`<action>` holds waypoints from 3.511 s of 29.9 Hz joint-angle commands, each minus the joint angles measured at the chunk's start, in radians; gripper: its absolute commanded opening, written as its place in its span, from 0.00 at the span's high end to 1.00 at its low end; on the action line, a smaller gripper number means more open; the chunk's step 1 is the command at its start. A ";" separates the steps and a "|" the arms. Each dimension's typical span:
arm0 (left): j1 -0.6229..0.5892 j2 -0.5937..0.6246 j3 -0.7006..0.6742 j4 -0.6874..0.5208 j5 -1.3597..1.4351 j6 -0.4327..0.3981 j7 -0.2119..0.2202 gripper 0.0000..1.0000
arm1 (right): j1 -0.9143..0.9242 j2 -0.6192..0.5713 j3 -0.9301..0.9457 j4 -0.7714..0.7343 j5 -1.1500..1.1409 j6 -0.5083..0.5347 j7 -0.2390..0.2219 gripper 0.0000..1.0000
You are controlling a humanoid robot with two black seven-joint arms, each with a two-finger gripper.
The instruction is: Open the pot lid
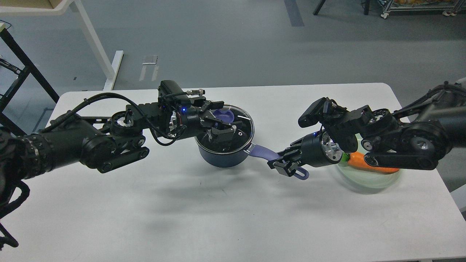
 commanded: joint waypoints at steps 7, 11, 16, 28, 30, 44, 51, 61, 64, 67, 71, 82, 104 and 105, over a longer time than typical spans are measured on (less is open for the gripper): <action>0.006 -0.003 0.009 0.009 -0.001 0.010 -0.001 0.06 | -0.001 0.003 -0.001 0.000 0.001 0.001 0.000 0.77; 0.018 -0.003 0.014 0.015 0.001 0.017 -0.002 0.06 | -0.001 0.003 0.000 0.000 0.001 0.001 0.000 0.77; 0.031 -0.001 0.015 0.015 0.001 0.019 -0.002 0.06 | -0.001 0.005 0.000 -0.001 0.000 0.001 0.000 0.77; 0.038 0.002 0.011 0.014 0.002 0.028 -0.004 0.45 | -0.001 0.005 0.000 -0.001 0.001 0.001 0.000 0.77; 0.032 0.006 0.003 0.014 0.001 0.028 -0.005 0.48 | -0.001 0.003 0.000 -0.001 0.001 0.001 0.000 0.77; -0.012 0.385 0.007 -0.037 -0.154 0.025 -0.091 0.48 | 0.002 0.003 0.000 -0.001 0.001 0.001 0.002 0.76; 0.136 0.471 0.011 -0.016 -0.162 0.028 -0.086 0.48 | 0.001 0.003 0.002 -0.003 0.001 0.001 0.000 0.76; 0.290 0.433 0.011 0.129 -0.244 0.033 -0.085 0.47 | -0.001 -0.005 0.016 -0.007 0.001 0.001 0.002 0.76; 0.314 0.414 0.011 0.150 -0.249 0.058 -0.082 0.47 | -0.001 -0.003 0.017 -0.007 0.003 0.001 0.002 0.76; 0.336 0.395 0.014 0.170 -0.249 0.082 -0.080 0.47 | -0.002 -0.003 0.016 -0.007 0.001 0.001 0.002 0.76; 0.356 0.388 0.012 0.184 -0.249 0.086 -0.080 0.45 | -0.004 -0.006 0.014 -0.004 0.001 0.003 0.002 0.76; 0.354 0.387 0.009 0.185 -0.251 0.102 -0.088 0.17 | -0.016 -0.005 0.013 -0.006 0.001 0.003 0.000 0.75; 0.227 0.421 -0.068 0.172 -0.844 -0.041 -0.092 0.01 | -0.062 -0.132 0.222 -0.042 0.106 -0.009 -0.003 0.02; 0.216 0.422 -0.078 0.173 -0.900 -0.070 -0.092 0.01 | -0.082 -0.155 0.267 -0.047 0.110 -0.011 -0.003 0.02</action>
